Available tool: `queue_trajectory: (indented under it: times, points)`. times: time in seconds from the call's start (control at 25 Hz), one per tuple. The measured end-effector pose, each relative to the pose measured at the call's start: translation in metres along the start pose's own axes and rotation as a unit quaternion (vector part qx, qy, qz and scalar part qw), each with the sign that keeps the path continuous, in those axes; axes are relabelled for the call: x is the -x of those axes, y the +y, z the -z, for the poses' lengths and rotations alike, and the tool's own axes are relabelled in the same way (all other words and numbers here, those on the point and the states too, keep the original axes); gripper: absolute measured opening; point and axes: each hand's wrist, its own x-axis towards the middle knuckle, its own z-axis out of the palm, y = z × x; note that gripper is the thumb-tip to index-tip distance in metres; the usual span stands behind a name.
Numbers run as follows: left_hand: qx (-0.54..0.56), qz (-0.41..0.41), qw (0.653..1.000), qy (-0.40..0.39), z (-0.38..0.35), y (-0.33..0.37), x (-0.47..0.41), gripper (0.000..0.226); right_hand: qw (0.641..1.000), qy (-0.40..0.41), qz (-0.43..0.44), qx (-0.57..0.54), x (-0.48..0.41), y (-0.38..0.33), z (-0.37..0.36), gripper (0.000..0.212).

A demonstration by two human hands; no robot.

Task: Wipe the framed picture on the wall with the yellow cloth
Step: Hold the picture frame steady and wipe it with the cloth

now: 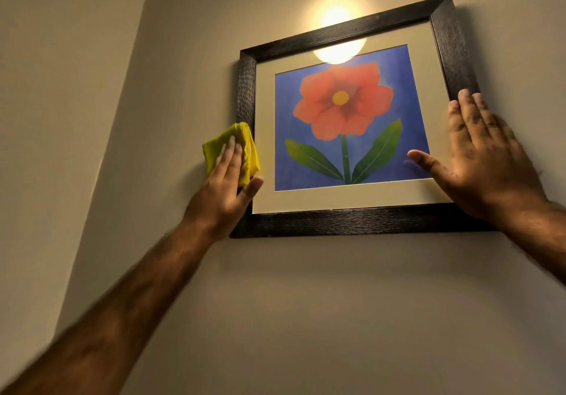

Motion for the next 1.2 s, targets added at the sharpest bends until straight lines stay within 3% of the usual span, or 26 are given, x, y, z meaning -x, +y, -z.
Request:
queue_trajectory:
  times: [0.24, 0.36, 0.6, 0.76, 0.96, 1.2]
  points:
    - [-0.053, -0.032, 0.997, -0.042, -0.019, -0.005, 0.109, 0.089, 1.0, -0.003, -0.004, -0.006, 0.001, -0.002, 0.002, 0.107]
    - [-0.064, -0.027, 0.997, -0.027, -0.01, -0.003, 0.065, 0.096, 1.0, -0.004, -0.005, -0.003, 0.001, -0.003, 0.002, 0.108]
    - [-0.114, 0.011, 0.993, 0.006, 0.022, 0.008, -0.107, 0.109, 1.0, -0.004, -0.001, 0.008, 0.001, -0.002, 0.0, 0.109]
    - [-0.109, 0.024, 0.994, 0.009, 0.021, 0.006, -0.136, 0.112, 1.0, 0.004, -0.003, 0.009, 0.001, -0.001, 0.0, 0.108]
    - [-0.102, -0.002, 0.995, 0.014, 0.0, 0.003, -0.059, 0.106, 1.0, 0.009, -0.001, 0.005, 0.001, 0.001, -0.002, 0.107]
    - [-0.114, -0.029, 0.992, -0.042, -0.013, 0.003, 0.079, 0.097, 1.0, 0.011, 0.001, 0.0, 0.0, 0.002, -0.003, 0.106]
